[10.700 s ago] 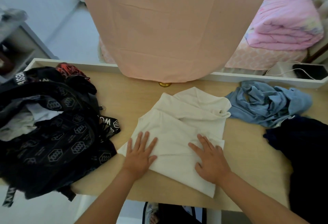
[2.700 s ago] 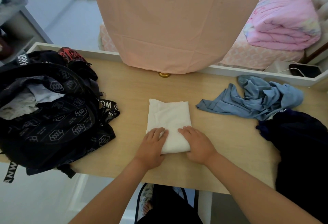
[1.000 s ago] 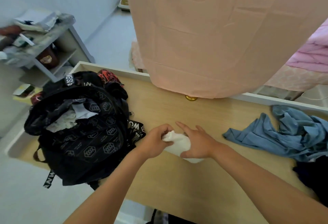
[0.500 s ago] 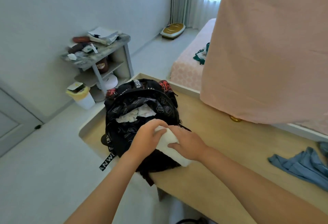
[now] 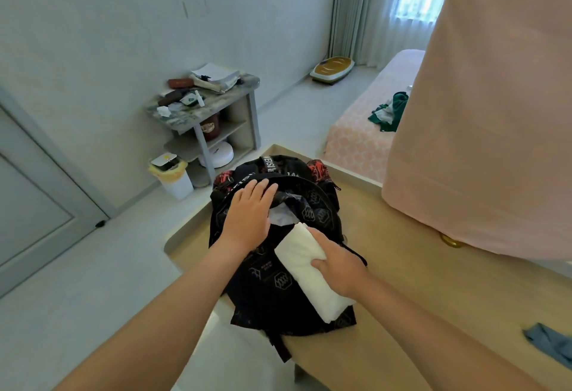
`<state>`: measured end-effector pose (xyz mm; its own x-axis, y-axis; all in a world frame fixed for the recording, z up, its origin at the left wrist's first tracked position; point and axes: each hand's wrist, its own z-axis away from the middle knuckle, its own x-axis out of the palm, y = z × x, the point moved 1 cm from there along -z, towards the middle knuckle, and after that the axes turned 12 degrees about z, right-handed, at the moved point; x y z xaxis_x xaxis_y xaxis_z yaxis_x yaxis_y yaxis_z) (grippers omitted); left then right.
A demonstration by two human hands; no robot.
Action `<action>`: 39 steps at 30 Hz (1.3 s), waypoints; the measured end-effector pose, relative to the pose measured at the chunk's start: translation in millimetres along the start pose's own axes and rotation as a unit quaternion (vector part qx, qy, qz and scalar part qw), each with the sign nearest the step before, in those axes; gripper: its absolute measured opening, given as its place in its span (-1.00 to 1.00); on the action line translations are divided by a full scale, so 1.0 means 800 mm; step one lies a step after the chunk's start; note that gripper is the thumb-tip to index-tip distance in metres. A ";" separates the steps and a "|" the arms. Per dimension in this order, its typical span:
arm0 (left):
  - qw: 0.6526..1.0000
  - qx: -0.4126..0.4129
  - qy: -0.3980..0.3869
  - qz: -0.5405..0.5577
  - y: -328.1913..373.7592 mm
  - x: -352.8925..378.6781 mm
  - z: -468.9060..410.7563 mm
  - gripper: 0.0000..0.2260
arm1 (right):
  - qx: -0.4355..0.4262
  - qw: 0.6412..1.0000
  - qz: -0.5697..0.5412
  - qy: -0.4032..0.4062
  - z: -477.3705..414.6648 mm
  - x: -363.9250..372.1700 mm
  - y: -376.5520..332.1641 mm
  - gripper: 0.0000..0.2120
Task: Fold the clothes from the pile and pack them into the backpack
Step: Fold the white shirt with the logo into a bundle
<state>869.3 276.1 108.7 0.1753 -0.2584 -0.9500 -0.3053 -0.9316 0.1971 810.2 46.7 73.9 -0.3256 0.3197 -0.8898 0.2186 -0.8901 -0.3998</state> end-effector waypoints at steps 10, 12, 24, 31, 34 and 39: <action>0.993 -0.094 -0.032 0.065 -0.015 0.020 -0.056 -0.89 | 0.046 0.998 -0.006 -0.049 -0.046 -0.011 0.051 -0.39; 0.991 -0.088 0.005 0.098 -0.008 0.004 -0.063 -0.86 | 0.053 0.998 0.013 -0.024 -0.053 -0.028 0.058 -0.43; 0.966 0.257 0.010 0.042 0.080 0.058 -0.029 -0.85 | 0.180 0.967 -0.008 0.183 -0.093 -0.057 0.077 -0.50; 0.984 -0.005 -0.168 -0.065 0.119 0.162 -0.058 -0.71 | 0.231 0.965 -0.001 0.126 -0.070 -0.025 0.107 -0.41; 0.978 -0.040 -0.147 -0.141 0.101 0.192 -0.087 -0.64 | 0.234 0.965 -0.036 0.115 -0.068 -0.015 0.127 -0.43; 0.960 -0.029 -0.191 -0.202 0.090 0.203 -0.096 -0.72 | 0.193 0.975 -0.051 0.101 -0.076 -0.017 0.132 -0.44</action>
<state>947.8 147.5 -12.7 -0.0921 0.2286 -0.9691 -0.2297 -0.9519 -0.2027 894.0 -31.9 30.2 -0.1322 0.4360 -0.8902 -0.1803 -0.8937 -0.4109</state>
